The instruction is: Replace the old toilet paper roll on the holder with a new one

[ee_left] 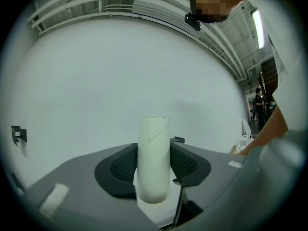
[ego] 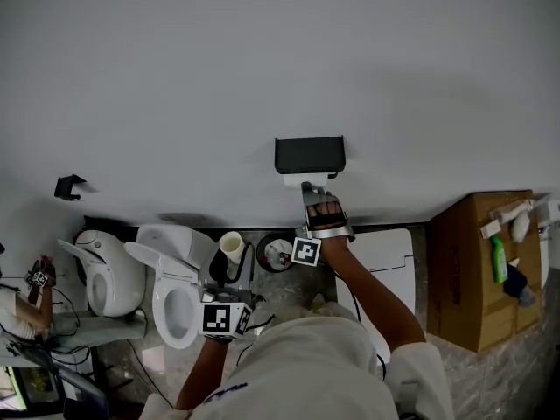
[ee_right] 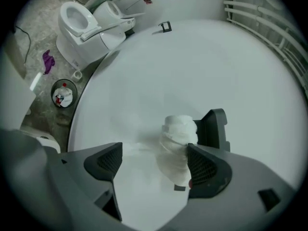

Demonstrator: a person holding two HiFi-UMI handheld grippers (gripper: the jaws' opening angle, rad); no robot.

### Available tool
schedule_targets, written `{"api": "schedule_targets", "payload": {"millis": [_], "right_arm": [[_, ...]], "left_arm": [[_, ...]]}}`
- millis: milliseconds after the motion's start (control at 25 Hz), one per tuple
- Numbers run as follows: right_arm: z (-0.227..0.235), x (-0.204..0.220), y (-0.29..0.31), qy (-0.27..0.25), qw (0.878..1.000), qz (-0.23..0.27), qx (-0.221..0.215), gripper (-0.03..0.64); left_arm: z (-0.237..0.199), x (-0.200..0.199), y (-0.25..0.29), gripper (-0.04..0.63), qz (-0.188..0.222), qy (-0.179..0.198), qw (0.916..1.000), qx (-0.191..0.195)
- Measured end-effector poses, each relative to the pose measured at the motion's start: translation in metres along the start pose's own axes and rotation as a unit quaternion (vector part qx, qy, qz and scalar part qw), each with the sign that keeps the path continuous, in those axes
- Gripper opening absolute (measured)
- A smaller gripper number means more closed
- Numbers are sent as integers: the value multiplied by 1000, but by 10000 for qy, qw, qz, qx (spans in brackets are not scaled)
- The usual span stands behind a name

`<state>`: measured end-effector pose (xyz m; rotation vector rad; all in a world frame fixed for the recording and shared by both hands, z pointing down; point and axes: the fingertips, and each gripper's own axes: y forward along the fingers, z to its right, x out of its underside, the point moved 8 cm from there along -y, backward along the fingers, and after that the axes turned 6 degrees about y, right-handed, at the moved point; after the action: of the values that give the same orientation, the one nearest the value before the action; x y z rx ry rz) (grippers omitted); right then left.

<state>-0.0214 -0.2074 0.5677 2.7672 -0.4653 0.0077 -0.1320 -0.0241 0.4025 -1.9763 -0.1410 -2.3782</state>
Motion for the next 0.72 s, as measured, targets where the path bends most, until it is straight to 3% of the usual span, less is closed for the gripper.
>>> {"api": "schedule_targets", "payload": {"millis": [80, 160, 200, 240, 320, 400, 600, 720], "right_arm": [[-17, -5, -14, 398, 9978, 245, -476, 426], [-37, -11, -30, 1040, 9871, 576, -1069, 423], [-42, -11, -39, 1122, 9849, 605, -1171, 423], [-44, -10, -48, 1055, 9864, 556, -1130, 423], [-39, -6, -67, 691, 9947, 345, -672, 423], [-33, -5, -90, 662, 9970, 260, -304, 417], [-6, 6, -164, 1496, 9878, 185, 379, 370], [21, 12, -217, 2574, 9637, 222, 674, 317]], "left_arm": [[6, -2, -5, 198, -3, 37, 10000, 90], [12, -5, -10, 198, 15, 75, 9998, 171], [14, -7, -13, 198, 26, 82, 9998, 205], [15, -8, -17, 198, 34, 83, 9997, 236], [15, -8, -28, 198, 36, 85, 9995, 292], [15, -7, -40, 198, 20, 88, 9994, 345], [12, -4, -75, 198, 69, 26, 9991, 423], [10, -4, -99, 198, 144, 22, 9989, 450]]}}
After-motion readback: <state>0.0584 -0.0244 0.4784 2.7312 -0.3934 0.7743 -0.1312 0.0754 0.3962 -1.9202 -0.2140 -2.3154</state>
